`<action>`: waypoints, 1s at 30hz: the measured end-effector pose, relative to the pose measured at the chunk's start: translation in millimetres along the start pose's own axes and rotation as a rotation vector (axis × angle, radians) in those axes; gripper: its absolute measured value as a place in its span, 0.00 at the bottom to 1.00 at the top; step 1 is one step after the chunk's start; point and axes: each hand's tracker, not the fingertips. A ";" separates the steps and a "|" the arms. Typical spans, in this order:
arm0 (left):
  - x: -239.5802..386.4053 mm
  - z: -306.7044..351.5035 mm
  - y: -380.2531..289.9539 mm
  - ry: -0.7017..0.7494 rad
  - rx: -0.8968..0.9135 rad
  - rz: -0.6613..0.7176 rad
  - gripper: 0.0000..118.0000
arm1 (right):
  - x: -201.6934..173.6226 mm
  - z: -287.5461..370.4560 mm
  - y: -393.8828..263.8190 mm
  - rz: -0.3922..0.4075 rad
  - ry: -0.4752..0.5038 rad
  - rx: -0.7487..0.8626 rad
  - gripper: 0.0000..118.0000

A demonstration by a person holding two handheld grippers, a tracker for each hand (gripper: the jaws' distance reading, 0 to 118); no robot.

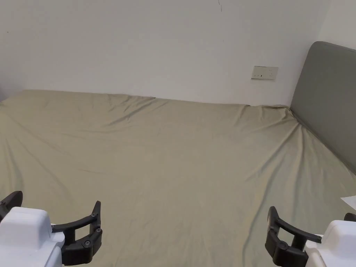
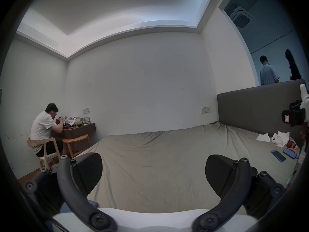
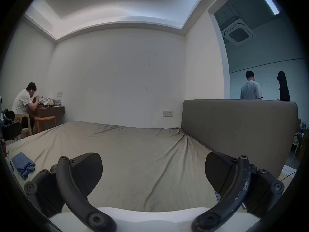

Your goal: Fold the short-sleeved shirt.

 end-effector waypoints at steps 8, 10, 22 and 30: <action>-2.0 4.9 -1.0 0.000 0.009 -0.004 1.00 | 7.5 -5.8 2.2 -0.098 0.135 -0.046 1.00; -3.9 4.9 1.2 0.002 0.011 0.013 1.00 | 8.3 -5.8 5.5 -0.156 0.156 -0.041 1.00; -8.8 7.0 -1.5 0.007 -0.001 0.011 1.00 | -12.3 -4.4 3.5 -0.135 0.164 -0.015 1.00; -9.9 8.5 -4.2 0.016 -0.008 0.004 1.00 | -20.2 -3.1 9.9 -0.104 0.113 -0.035 1.00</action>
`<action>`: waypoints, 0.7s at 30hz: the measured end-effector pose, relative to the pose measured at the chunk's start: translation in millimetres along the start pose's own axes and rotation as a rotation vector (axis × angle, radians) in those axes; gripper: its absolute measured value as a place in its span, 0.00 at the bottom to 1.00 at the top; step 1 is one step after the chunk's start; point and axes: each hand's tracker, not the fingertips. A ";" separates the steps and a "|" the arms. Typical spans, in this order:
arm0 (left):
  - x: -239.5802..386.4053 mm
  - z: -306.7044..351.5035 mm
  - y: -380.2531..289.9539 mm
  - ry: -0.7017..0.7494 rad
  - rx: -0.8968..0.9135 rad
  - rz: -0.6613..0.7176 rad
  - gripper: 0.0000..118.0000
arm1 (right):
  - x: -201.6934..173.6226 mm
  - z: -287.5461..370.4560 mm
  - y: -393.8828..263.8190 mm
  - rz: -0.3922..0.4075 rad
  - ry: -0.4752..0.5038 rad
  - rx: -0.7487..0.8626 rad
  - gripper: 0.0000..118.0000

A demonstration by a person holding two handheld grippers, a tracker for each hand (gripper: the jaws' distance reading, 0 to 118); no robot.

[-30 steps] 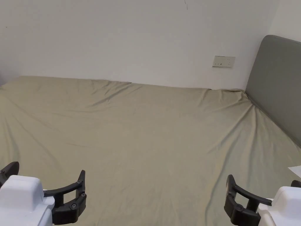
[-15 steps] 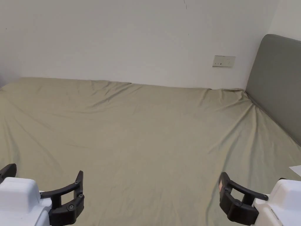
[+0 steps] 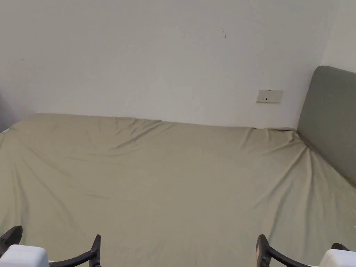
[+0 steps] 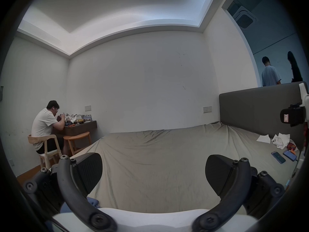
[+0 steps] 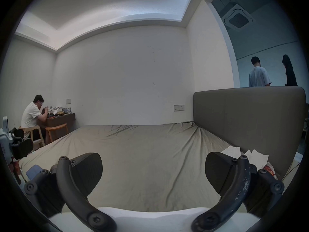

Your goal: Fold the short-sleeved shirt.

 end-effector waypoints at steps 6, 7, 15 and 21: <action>-0.6 0.2 2.7 -0.005 0.012 0.004 1.00 | 2.8 -0.3 2.6 -0.014 0.006 -0.032 1.00; -0.3 0.7 3.2 -0.005 0.012 -0.002 1.00 | 3.1 -0.2 2.8 -0.003 0.004 -0.027 1.00; -0.4 1.7 4.5 -0.005 0.015 0.007 1.00 | 4.7 0.0 7.9 -0.012 -0.019 -0.003 1.00; -0.9 2.1 5.5 -0.003 0.014 0.010 1.00 | 6.0 -0.2 11.1 -0.005 -0.006 -0.009 1.00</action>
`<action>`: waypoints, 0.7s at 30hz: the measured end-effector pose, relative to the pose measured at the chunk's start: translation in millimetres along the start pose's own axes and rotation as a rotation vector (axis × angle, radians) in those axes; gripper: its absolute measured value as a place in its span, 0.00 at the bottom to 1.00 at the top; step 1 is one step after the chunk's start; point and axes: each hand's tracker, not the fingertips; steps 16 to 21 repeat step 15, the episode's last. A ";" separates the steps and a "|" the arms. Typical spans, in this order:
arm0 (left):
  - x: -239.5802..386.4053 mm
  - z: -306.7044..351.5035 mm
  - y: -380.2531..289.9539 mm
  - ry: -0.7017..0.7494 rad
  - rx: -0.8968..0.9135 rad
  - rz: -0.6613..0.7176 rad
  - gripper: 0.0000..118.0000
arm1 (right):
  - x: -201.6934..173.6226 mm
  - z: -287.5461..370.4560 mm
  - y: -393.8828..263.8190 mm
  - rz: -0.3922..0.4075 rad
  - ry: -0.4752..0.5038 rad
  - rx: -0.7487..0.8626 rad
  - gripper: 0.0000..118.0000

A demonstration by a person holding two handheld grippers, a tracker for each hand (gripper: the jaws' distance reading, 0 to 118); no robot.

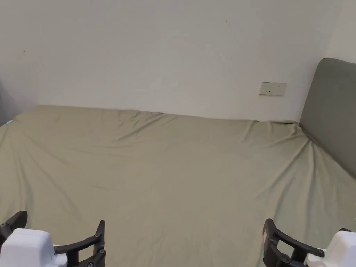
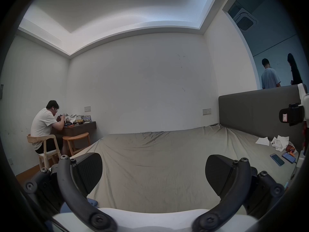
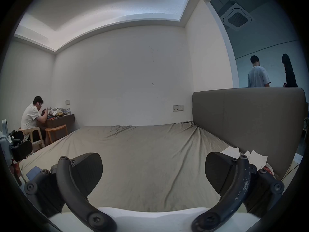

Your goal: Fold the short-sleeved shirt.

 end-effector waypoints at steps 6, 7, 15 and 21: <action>-2.0 1.2 0.0 0.006 0.003 -0.002 1.00 | -2.8 -0.5 -1.8 0.023 -0.016 -0.003 1.00; -2.8 1.3 0.5 0.005 0.001 0.001 1.00 | -3.1 -0.4 -1.8 0.024 -0.015 -0.003 1.00; -3.5 2.2 0.4 0.008 -0.003 0.010 1.00 | -5.8 -1.0 -1.3 0.037 -0.018 -0.007 1.00; -3.5 2.2 0.4 0.008 -0.003 0.010 1.00 | -5.8 -1.0 -1.3 0.037 -0.018 -0.007 1.00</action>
